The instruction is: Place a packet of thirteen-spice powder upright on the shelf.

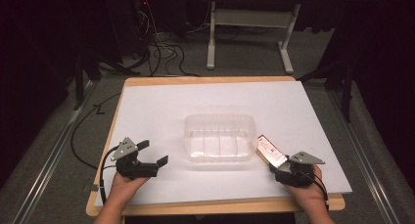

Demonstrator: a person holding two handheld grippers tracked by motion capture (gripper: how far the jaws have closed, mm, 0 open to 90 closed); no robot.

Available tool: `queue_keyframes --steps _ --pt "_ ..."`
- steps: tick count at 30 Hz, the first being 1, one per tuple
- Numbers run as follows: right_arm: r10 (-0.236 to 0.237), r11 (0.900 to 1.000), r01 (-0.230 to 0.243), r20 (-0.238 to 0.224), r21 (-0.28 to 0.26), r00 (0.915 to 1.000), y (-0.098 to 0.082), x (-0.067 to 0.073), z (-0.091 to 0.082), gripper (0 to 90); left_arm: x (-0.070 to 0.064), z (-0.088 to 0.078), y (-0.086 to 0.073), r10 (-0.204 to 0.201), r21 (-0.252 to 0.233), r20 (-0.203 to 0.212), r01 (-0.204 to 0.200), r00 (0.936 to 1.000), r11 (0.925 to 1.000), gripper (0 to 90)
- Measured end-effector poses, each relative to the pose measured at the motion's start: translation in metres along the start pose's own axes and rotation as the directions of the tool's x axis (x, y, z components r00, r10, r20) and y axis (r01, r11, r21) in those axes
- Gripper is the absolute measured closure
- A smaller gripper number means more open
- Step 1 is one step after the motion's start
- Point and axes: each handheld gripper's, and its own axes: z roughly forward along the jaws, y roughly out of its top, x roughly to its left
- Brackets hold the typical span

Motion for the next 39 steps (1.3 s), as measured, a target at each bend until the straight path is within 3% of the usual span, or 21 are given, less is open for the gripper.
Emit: queue_keyframes --steps 16,22,31,39 --pt "-0.013 0.999 0.012 -0.004 -0.031 0.9999 0.001 0.002 -0.005 31.0 -0.001 0.003 0.000 0.006 0.010 0.008 -0.006 1.0000 0.9999 2.7" --pt "-0.022 0.997 0.022 -0.001 -0.069 0.9997 0.002 0.003 -0.011 31.9 -0.003 0.003 0.000 0.007 0.010 0.007 -0.007 1.0000 0.9999 2.7" --pt "0.009 0.992 -0.009 0.003 -0.124 1.0000 0.004 -0.003 -0.020 32.2 -0.003 0.000 0.000 0.013 0.005 0.014 -0.013 0.9998 0.9999 2.7" --pt "0.009 0.986 -0.007 0.014 -0.164 0.9999 0.005 -0.003 -0.026 32.3 -0.004 -0.001 0.001 0.019 -0.002 0.021 -0.019 0.9996 0.9998 2.7"
